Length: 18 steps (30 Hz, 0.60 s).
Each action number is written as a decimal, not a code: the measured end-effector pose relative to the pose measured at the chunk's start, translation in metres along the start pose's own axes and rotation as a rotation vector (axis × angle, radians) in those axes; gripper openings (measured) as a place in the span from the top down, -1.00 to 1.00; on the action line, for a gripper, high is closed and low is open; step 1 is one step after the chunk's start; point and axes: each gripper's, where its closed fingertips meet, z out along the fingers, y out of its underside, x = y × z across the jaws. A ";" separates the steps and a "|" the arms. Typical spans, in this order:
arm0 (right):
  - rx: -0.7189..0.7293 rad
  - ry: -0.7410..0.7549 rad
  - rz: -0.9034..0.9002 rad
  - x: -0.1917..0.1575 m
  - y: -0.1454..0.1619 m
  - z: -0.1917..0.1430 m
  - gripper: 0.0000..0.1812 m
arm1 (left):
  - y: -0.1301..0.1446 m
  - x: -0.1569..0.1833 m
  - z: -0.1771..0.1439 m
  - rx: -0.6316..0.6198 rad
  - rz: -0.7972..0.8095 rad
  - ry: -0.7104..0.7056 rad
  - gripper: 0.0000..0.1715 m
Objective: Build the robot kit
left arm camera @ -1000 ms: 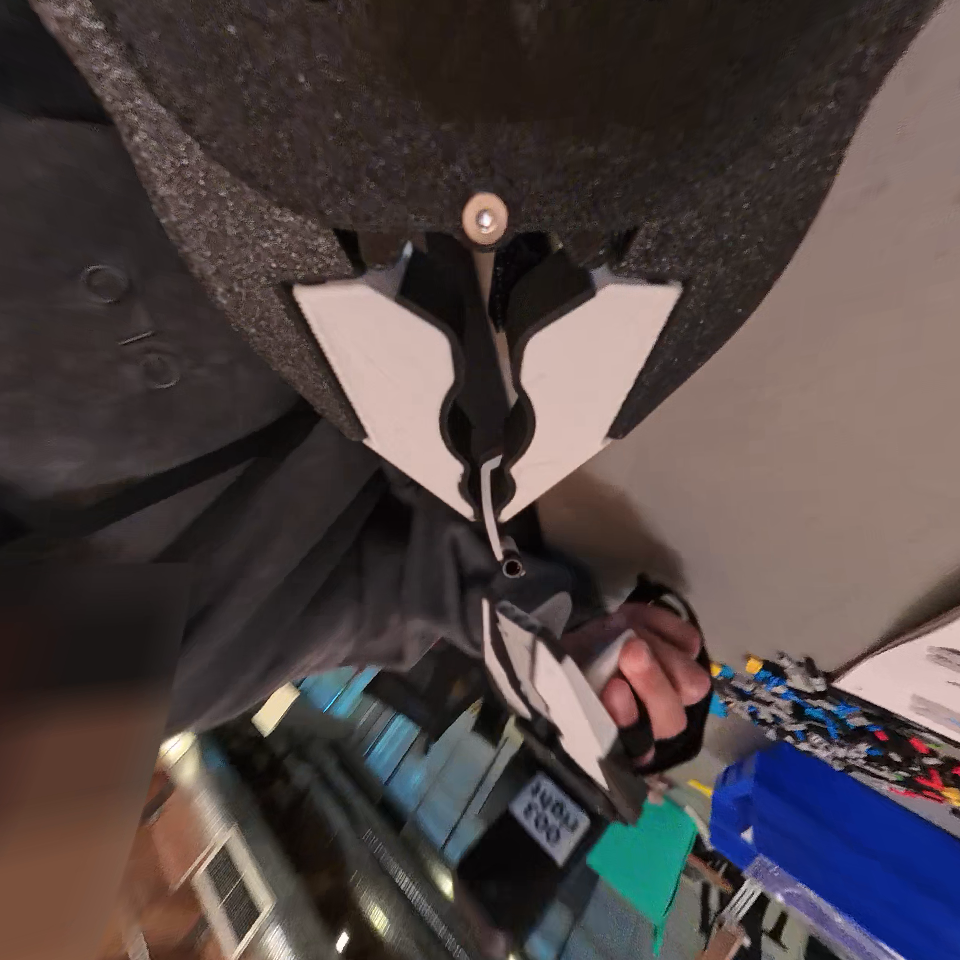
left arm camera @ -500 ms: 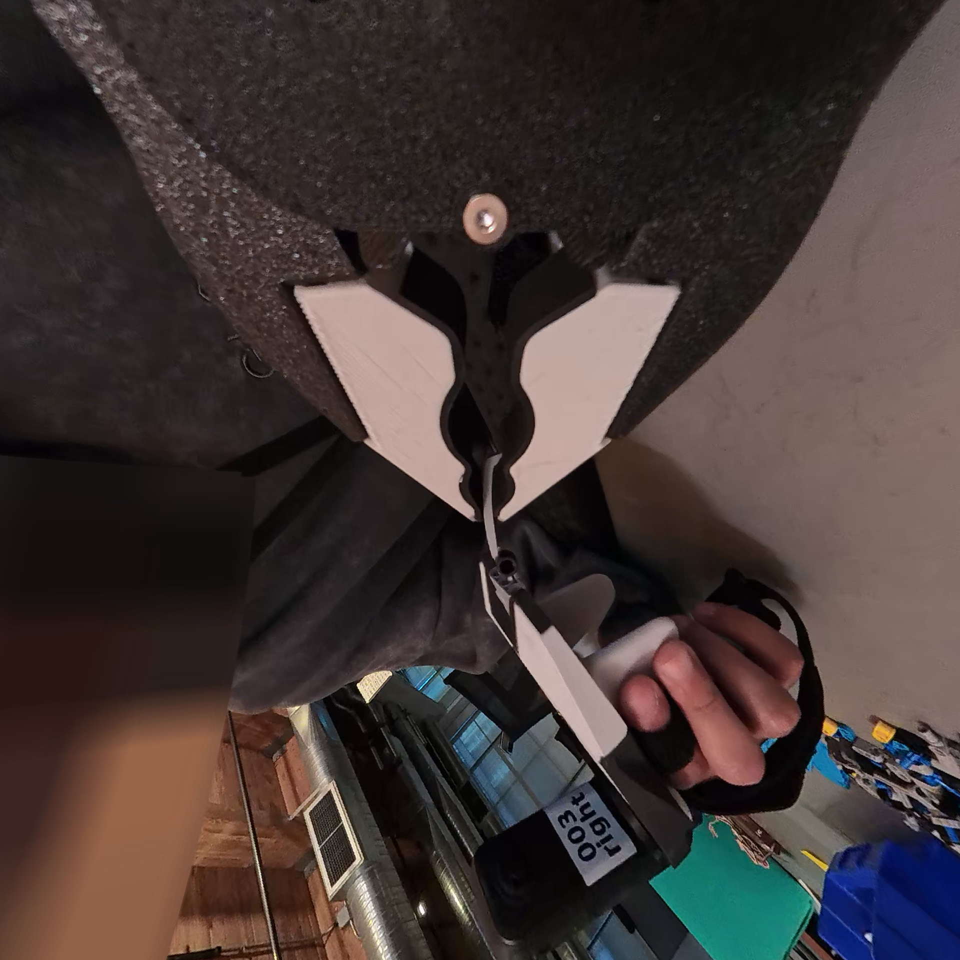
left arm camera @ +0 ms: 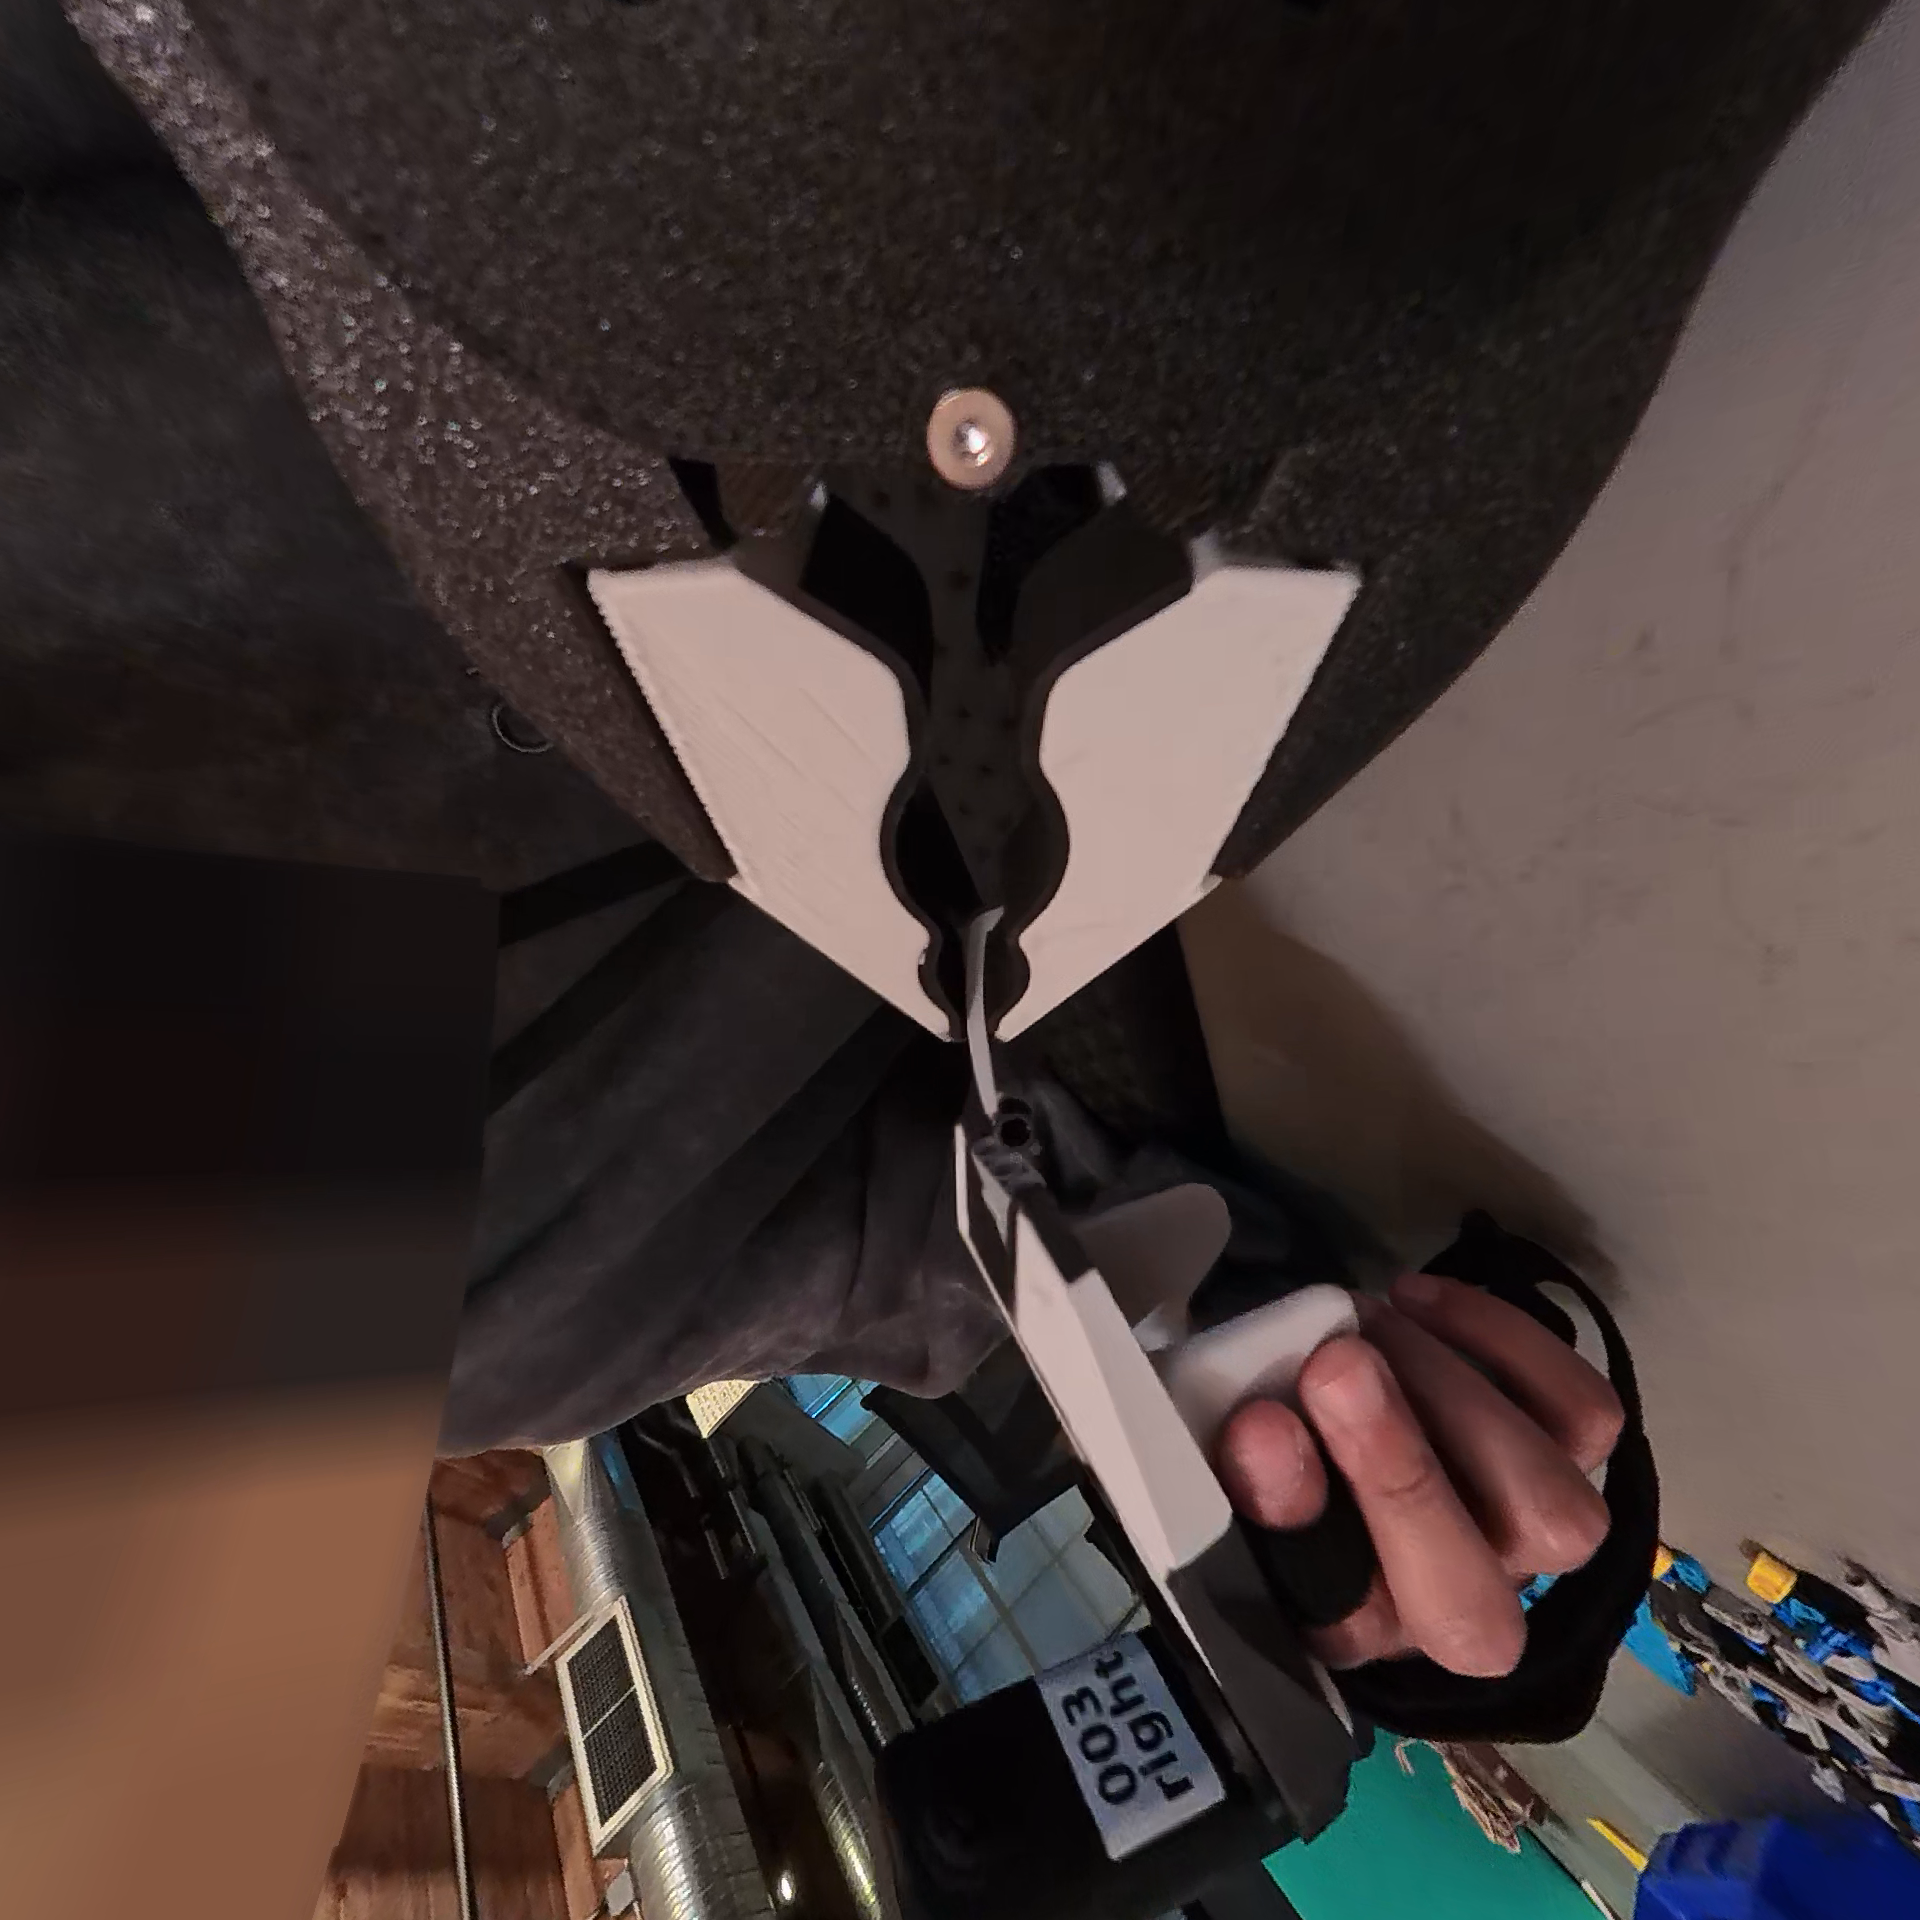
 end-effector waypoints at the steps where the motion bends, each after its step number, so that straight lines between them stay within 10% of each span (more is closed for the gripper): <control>1: -0.013 -0.008 -0.009 -0.002 0.002 0.002 0.72 | 0.001 -0.001 0.001 -0.004 -0.003 -0.003 1.00; 18: -0.032 -0.036 0.003 -0.006 0.008 -0.001 0.71 | 0.005 0.001 0.003 -0.033 0.009 0.006 1.00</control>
